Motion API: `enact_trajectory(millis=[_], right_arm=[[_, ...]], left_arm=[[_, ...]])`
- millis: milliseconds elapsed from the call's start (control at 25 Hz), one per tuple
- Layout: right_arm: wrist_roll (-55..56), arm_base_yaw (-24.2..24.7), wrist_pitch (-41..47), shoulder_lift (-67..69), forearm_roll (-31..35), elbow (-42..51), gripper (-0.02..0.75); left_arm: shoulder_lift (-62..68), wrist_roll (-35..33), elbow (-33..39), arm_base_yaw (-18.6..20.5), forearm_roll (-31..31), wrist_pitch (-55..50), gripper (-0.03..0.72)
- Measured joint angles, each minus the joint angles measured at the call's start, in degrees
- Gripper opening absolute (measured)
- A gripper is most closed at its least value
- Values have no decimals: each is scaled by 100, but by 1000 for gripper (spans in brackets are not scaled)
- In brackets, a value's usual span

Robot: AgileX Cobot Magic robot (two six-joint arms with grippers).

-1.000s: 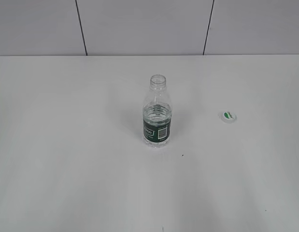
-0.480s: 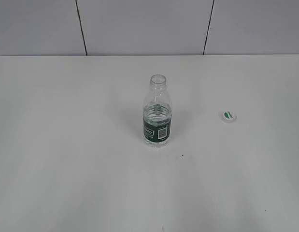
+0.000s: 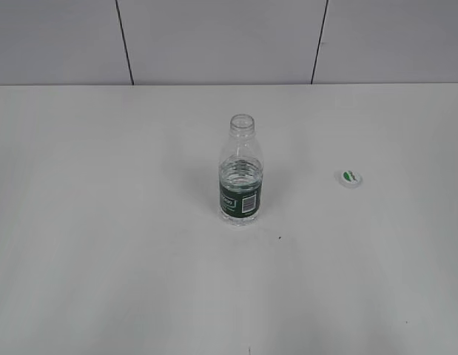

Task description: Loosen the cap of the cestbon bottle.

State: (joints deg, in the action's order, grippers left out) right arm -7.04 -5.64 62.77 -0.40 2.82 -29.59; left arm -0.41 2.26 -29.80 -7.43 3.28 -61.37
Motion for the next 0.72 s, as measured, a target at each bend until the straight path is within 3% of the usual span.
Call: enact_trajectory(millis=[360, 720], right_arm=[[0, 0, 0, 0, 0, 0, 587], [0, 0, 0, 0, 5, 0, 587]], left_arm=[[0, 0, 0, 1027, 0, 0, 590], [0, 0, 0, 1077, 0, 0, 590]])
